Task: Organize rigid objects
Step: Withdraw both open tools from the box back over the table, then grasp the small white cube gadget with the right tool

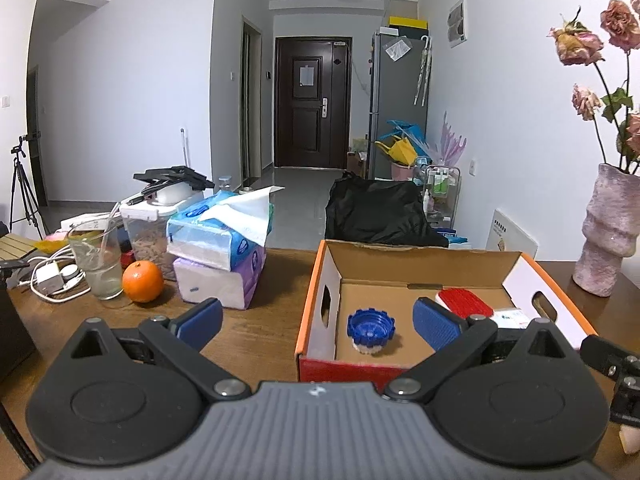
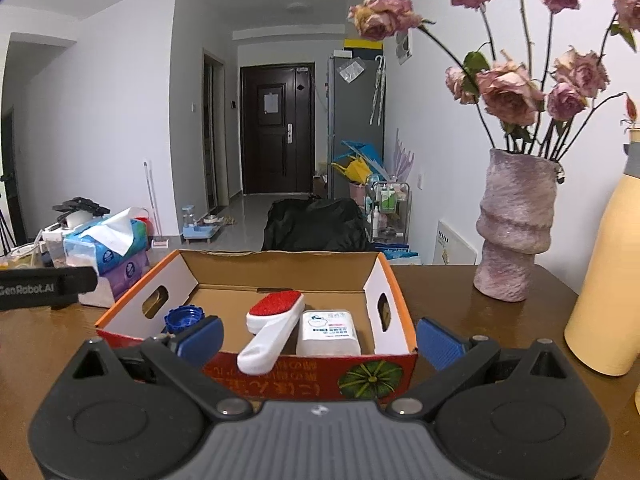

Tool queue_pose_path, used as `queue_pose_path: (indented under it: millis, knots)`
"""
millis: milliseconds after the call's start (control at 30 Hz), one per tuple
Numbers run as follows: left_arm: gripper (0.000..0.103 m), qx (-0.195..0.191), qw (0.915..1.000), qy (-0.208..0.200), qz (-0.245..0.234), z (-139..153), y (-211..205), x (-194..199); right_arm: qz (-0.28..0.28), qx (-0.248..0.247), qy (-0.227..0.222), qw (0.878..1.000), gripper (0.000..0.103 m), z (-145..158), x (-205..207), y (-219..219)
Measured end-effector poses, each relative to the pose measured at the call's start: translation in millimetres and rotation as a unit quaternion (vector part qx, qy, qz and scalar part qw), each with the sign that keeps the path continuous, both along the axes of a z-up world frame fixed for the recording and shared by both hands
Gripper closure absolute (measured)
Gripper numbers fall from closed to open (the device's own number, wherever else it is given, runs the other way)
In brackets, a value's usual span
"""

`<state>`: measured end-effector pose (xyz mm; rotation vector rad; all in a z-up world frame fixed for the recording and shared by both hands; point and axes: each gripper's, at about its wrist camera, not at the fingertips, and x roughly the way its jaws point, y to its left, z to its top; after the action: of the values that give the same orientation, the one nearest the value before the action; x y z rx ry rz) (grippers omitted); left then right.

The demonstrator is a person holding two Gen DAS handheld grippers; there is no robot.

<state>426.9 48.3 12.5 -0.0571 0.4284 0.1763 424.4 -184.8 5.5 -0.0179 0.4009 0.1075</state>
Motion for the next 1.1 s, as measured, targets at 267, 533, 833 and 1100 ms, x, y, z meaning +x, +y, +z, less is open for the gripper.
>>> queue_pose_path:
  millis: [267, 533, 833, 1100]
  knots:
    - [0.0, 0.002, 1.0, 0.004, -0.005, -3.0, -0.3, -37.2, 0.007, 0.006, -0.016, 1.0, 0.0, -3.9, -35.4, -13.0]
    - [0.0, 0.002, 0.9999, 0.011, -0.011, -13.2, -5.6, -63.2, 0.012, -0.001, -0.013, 1.0, 0.0, -16.2, -62.3, -20.3]
    - [0.0, 0.004, 0.9995, 0.026, -0.016, -31.3, -11.2, -88.1, 0.023, -0.008, -0.005, 1.0, 0.0, -34.2, -88.6, -24.2]
    - [0.0, 0.003, 0.9991, 0.038, -0.018, -48.3, -9.0, -103.4, 0.026, -0.017, -0.008, 0.999, 0.0, -42.8, -105.7, -26.0]
